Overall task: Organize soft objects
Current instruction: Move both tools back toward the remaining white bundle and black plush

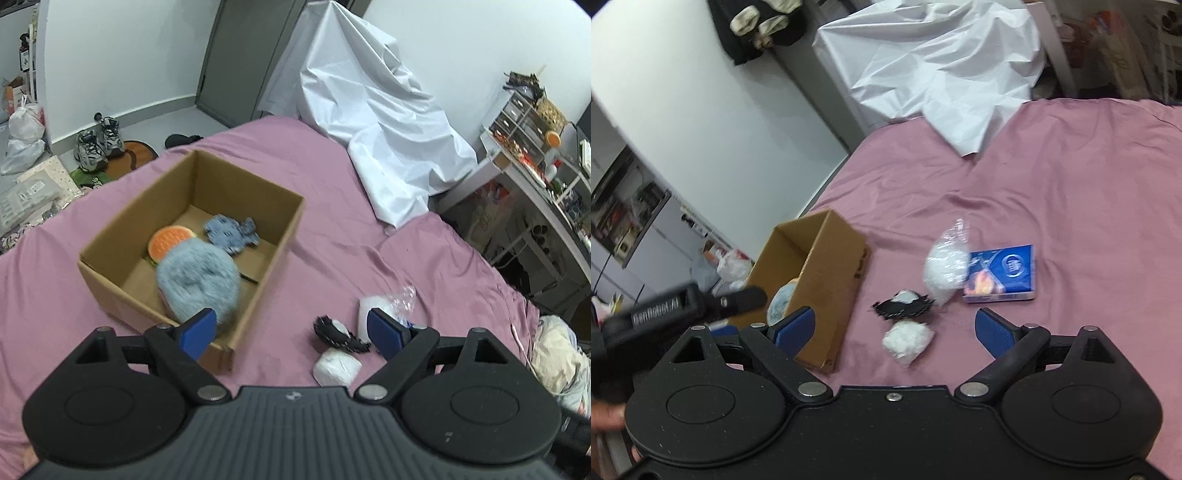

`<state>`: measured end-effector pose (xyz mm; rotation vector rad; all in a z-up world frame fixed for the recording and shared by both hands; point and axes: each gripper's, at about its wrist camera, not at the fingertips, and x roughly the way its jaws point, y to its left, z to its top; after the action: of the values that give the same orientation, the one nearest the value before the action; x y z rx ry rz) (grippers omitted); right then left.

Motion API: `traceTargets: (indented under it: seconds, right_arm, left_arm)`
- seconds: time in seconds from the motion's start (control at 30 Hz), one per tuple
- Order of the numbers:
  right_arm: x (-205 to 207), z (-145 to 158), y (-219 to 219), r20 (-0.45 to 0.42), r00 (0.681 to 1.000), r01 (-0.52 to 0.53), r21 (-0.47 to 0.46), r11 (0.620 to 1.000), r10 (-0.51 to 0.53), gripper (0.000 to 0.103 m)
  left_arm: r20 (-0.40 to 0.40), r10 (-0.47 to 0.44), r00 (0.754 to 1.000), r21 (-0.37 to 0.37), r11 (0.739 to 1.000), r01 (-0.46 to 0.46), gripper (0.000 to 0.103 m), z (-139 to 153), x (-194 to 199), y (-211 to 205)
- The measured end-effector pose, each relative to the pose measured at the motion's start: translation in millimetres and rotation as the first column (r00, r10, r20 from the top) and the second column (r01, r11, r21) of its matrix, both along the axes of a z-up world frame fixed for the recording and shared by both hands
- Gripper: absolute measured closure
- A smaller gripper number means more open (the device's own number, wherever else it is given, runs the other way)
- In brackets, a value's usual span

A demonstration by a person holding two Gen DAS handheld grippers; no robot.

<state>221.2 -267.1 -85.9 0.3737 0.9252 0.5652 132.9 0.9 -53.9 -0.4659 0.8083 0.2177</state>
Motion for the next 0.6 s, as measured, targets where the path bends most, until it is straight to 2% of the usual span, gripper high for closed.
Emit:
traceTargets:
  seconds: [0.4, 0.6]
  right_arm:
    - [21.6, -27.2, -22.8, -0.068, 0.994, 0.084, 0.047, 0.995, -0.081, 0.010]
    - [33.5, -42.7, -35.0, -0.119, 0.981, 0.161, 0.063, 0.985, -0.152, 0.019]
  left_arm:
    - [-0.062, -0.006, 0.998, -0.005, 1.000, 0.005, 0.015, -38.8, 19.0, -31.7]
    - [-0.093, -0.002, 0.996, -0.004, 1.000, 0.002, 0.016, -57.6, 30.7, -37.4]
